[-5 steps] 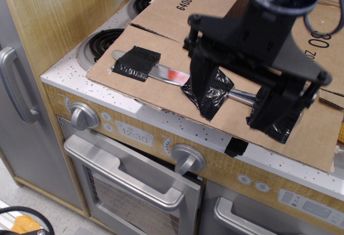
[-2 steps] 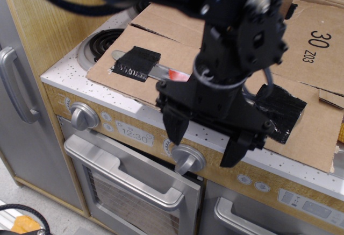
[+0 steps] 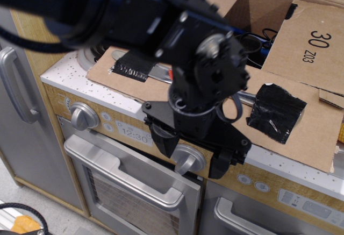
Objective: Close large4fbox flaps
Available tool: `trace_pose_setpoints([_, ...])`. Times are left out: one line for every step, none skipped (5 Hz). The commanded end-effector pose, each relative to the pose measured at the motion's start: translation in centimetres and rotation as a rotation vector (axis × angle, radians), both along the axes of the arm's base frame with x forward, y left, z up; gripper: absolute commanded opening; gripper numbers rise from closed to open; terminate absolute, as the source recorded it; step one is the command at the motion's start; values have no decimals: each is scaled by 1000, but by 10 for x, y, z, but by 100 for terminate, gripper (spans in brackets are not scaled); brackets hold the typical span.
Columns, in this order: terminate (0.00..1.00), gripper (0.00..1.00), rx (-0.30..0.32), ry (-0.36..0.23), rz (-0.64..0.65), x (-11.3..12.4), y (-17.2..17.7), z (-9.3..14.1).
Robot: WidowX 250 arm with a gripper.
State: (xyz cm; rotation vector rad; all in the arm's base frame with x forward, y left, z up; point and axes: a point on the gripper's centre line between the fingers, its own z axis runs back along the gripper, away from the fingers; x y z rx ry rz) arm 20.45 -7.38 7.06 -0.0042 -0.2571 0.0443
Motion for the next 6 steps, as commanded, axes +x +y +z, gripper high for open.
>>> trace_pose_setpoints([0,100,-18,-165,-126,23,-2,7])
trace_pose_setpoints([0,100,-2,-220,-161,34,-3,17])
trace_pose_setpoints([0,100,50,-259,-169,41,-6,38])
trace_pose_setpoints([0,100,91,-270,-183,51,-7,61])
trace_pose_setpoints([0,100,128,-282,-188,58,-10,85])
trace_pose_setpoints([0,100,169,-321,-239,75,-9,98])
